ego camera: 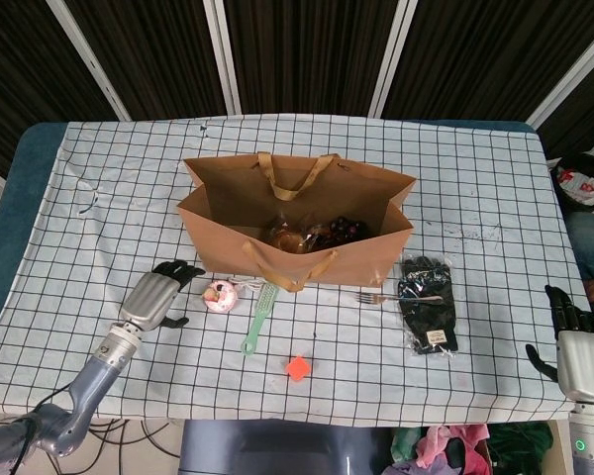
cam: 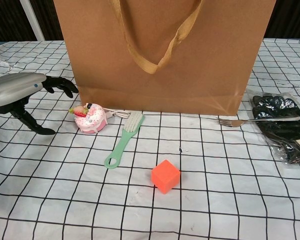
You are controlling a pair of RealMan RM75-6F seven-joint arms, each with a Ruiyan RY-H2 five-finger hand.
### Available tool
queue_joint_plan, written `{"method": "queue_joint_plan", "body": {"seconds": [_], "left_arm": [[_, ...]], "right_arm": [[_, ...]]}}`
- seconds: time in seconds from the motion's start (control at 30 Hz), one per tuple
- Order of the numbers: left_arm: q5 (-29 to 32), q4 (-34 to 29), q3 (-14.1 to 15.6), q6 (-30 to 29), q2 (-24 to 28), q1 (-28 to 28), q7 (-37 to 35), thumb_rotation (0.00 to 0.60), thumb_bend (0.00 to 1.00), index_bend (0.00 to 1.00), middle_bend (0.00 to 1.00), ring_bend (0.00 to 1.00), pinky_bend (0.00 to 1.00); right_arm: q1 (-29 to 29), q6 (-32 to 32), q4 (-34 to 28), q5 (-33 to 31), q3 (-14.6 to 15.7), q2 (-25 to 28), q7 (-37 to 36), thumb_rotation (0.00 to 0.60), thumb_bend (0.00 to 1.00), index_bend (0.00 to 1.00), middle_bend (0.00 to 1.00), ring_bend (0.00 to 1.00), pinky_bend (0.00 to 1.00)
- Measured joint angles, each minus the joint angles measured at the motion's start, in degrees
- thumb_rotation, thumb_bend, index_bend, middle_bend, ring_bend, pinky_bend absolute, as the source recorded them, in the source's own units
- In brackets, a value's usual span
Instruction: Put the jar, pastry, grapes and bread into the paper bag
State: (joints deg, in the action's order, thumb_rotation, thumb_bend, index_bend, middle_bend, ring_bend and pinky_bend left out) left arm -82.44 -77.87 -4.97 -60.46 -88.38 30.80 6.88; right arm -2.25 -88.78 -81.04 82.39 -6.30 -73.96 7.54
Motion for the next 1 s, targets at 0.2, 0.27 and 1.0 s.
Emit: {"method": "queue_joint_plan", "body": {"seconds": [0.2, 0.27, 1.0], "left_arm": [[0.51, 1.16, -0.18, 0.68, -2.41, 1.16, 0.9, 0.6, 0.12, 0.23, 0.25, 0.15, 0.23], [0.51, 1.53, -0.18, 0.86, -3.04, 1.51, 1.11, 0.6, 0.13, 0.24, 0.25, 0.16, 0.23], [0.76, 4.74, -0.14, 3.51, -6.73, 4.72, 1.41, 0.6, 0.22, 0.26, 0.3, 0.21, 0.27]], "right_arm": [[-0.02, 0.13, 0.07, -0.03, -0.06, 0.05, -0.34, 0.6, 0.19, 0.03, 0.1, 0.23, 0.24], [-0.03, 0.21, 0.11, -0.06, -0.06, 0.07, -0.46, 0.6, 0.19, 0.03, 0.1, 0.23, 0.24], [0.02, 0.21, 0.19, 0.0, -0.17, 0.25, -1.2, 0.6, 0.19, 0.03, 0.1, 0.23, 0.24]]}}
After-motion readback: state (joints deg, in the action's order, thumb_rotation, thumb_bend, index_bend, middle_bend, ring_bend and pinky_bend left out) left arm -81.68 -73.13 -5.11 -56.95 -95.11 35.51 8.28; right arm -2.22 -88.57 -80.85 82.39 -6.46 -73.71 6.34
